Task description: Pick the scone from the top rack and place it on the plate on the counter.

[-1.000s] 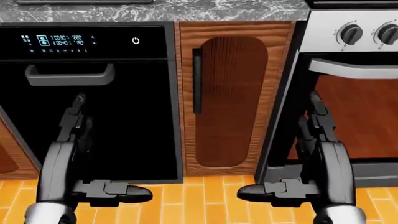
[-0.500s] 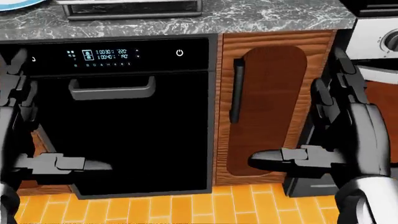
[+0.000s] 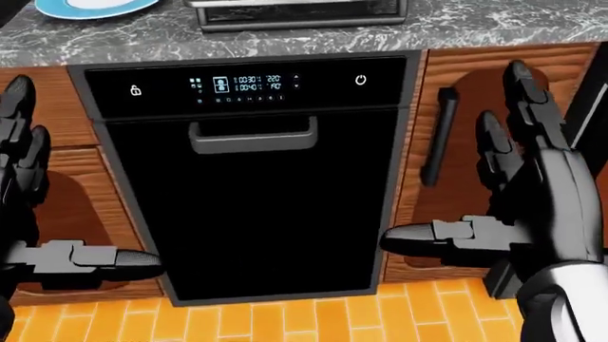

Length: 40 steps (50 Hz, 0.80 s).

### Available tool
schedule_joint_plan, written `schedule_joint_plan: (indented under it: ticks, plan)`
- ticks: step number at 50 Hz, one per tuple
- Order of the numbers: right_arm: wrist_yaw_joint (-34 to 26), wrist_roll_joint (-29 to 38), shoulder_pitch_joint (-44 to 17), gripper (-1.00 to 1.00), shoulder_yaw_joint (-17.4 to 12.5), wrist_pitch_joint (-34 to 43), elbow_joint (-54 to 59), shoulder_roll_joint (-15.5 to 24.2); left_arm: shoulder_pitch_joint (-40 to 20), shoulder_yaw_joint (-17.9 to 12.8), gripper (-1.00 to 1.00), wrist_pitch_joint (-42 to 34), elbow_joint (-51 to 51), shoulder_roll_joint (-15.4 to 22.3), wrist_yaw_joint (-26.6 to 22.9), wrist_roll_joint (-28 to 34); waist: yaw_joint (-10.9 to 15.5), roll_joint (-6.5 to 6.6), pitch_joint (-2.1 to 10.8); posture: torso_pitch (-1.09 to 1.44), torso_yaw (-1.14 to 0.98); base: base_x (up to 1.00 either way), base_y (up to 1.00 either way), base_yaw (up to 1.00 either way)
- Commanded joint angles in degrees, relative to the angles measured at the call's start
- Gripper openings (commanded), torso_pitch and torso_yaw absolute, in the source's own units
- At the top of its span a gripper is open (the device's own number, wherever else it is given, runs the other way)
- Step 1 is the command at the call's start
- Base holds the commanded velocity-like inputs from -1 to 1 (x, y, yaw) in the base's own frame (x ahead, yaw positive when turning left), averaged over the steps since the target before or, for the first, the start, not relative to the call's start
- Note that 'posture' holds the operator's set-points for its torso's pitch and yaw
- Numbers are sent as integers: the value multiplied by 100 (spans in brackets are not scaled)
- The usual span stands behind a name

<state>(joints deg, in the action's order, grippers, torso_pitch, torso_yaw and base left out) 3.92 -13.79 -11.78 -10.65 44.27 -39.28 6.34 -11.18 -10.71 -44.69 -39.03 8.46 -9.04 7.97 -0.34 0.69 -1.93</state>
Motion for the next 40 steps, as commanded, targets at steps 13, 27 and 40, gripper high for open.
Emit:
schedule_joint_plan:
  ticks: [13,27,40]
  plan:
    - [164,-211,-781,100,-56,141,-306,233,-798,-34,100,-399,-224,304,-279,125,-113,-120,65,0,0,12,41,0]
    - [297,-500,-806,100,-130,296,-523,249,-879,-52,100,-665,-446,400,-359,184,81,45,-1,0,0,63,22,0]
    - [361,-582,-815,100,-112,279,-546,306,-898,-61,100,-704,-486,432,-423,288,-2,-340,-23,0,0,66,13,0]
